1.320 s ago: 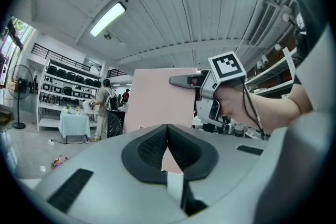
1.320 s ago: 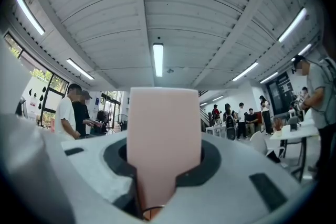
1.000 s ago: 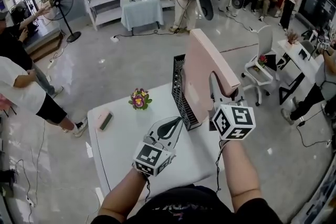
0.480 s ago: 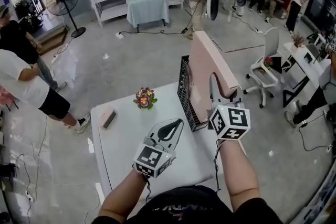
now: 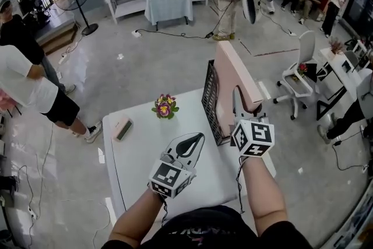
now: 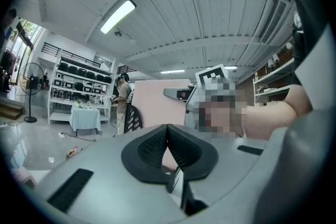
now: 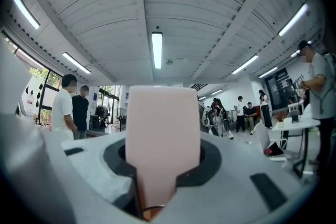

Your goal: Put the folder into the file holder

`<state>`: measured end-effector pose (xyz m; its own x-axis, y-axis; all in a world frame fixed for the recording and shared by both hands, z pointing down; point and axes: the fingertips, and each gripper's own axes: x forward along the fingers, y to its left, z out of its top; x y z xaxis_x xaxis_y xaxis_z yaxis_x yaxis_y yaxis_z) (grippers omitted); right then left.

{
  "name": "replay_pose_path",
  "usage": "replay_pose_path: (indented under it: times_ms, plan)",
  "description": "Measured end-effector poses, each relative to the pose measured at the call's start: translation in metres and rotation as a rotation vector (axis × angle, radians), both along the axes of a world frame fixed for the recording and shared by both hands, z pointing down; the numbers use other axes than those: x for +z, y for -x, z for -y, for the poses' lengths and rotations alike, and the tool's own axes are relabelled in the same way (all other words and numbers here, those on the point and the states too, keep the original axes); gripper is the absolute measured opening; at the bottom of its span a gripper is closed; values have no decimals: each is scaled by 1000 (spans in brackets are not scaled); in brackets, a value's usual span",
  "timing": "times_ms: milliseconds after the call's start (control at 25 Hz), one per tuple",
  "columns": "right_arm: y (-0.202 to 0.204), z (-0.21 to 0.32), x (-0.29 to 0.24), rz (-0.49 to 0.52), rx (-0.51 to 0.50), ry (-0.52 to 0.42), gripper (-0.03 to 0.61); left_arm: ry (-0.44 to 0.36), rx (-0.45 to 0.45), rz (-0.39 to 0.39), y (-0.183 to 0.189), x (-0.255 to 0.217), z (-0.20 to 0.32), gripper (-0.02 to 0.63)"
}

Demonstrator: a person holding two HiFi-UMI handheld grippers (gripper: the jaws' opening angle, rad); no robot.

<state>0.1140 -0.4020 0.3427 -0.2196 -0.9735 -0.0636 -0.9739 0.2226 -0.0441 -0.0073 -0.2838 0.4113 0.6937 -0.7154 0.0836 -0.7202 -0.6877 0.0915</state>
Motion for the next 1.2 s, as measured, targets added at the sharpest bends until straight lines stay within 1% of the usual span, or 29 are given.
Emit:
replay_pose_path:
  times_ms: [360,560,680,1000,1200]
  plan:
    - [6,0,52,-17,-6,63,150,33,-13,-1,7,15,-3,2]
    - [10,-1,70,-34,-24,98,155,44,-26,-3,12,16,-6,2]
    - [11,-2,81,-41,-32,121,160,66,-36,-2,16,21,-9,2]
    - [14,-5,86,-60,-41,120,167,69,-49,-6,25,26,-18,3]
    - [11,-10,88,-40,-52,130,210,71,-71,-13,37,28,-22,3]
